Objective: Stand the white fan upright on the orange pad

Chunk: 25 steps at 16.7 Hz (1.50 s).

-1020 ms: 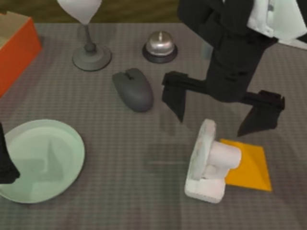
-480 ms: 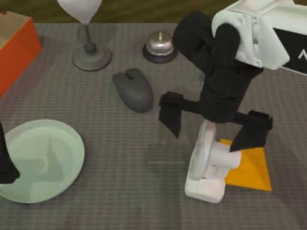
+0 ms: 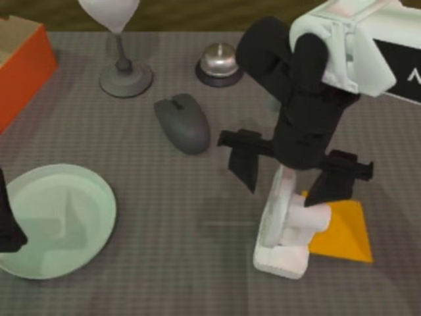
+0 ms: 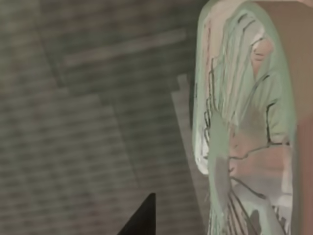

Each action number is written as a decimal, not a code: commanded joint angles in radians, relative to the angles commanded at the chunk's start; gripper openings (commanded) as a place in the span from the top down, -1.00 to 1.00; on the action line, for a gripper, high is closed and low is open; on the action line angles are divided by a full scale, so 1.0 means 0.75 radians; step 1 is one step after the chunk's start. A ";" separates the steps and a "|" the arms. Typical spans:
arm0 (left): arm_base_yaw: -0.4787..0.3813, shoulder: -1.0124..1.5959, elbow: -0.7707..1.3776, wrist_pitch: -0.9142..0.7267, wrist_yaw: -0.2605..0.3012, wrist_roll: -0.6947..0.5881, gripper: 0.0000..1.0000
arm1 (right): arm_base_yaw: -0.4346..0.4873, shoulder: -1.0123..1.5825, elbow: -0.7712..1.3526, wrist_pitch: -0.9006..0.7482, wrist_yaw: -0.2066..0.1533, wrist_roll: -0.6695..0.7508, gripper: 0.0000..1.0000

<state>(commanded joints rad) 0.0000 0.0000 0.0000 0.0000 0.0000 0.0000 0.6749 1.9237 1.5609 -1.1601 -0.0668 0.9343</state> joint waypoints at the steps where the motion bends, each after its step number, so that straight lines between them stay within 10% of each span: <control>1: 0.000 0.000 0.000 0.000 0.000 0.000 -1.00 | 0.000 0.000 0.000 0.000 0.000 0.000 0.06; 8: 0.000 0.000 0.000 0.000 0.000 0.000 -1.00 | 0.000 0.000 0.000 0.000 0.000 0.000 1.00; 25: 0.000 0.000 0.000 0.000 0.000 0.000 -1.00 | 0.008 -0.008 0.257 -0.260 -0.002 0.000 1.00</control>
<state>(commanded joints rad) 0.0000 0.0000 0.0000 0.0000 0.0000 0.0000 0.6809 1.9178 1.7534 -1.3553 -0.0681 0.9341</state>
